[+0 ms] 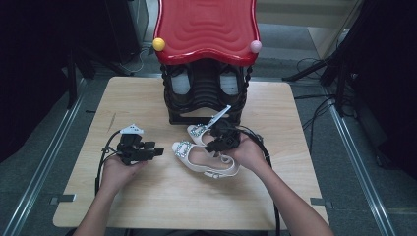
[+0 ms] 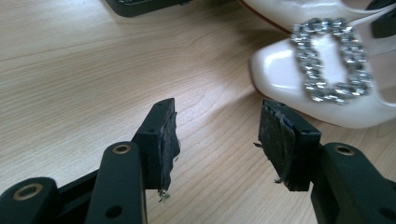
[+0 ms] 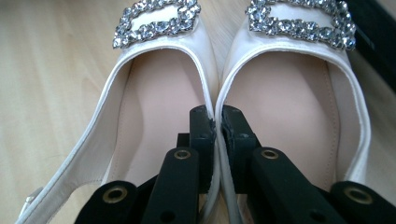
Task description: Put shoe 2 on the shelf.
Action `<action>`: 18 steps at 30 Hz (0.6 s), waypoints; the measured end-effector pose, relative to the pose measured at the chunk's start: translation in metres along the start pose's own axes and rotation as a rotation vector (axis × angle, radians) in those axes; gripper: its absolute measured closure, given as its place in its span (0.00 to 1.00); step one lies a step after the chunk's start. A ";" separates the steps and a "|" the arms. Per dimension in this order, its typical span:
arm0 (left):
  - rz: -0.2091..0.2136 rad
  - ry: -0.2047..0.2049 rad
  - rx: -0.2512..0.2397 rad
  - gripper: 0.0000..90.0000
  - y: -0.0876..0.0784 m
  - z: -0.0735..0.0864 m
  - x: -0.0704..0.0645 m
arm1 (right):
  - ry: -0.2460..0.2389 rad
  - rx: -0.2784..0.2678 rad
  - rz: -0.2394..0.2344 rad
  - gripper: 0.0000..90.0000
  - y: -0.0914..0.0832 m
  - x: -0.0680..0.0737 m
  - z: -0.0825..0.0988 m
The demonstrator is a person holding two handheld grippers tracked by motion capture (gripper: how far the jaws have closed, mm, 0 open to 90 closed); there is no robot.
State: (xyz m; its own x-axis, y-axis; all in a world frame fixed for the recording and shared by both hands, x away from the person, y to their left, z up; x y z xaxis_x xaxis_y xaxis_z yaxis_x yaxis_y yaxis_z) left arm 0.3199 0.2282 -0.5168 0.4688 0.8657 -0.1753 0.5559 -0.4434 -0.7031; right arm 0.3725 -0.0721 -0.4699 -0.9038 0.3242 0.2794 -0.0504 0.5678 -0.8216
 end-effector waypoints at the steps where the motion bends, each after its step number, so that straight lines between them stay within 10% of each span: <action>1: -0.002 -0.001 -0.001 0.52 0.000 0.000 0.001 | -0.019 0.000 -0.012 0.95 -0.003 0.001 -0.003; 18: -0.009 -0.025 -0.005 0.52 -0.002 0.003 0.011 | -0.248 0.023 -0.094 0.95 -0.069 0.028 -0.059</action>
State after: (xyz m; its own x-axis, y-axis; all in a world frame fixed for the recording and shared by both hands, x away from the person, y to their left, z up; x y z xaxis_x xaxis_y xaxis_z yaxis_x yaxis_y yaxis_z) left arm 0.3219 0.2388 -0.5195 0.4462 0.8754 -0.1860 0.5634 -0.4363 -0.7016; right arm 0.3752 -0.0574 -0.3763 -0.9710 0.0740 0.2273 -0.1462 0.5681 -0.8098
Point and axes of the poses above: each handheld gripper's, and its own axes: y roughly forward along the jaws, z roughly out of its underside, x roughly to its left, the point moved 1 cm from there along y, roughly forward along the jaws, and after that the axes turned 9 degrees about -z, right-handed, at the moved point
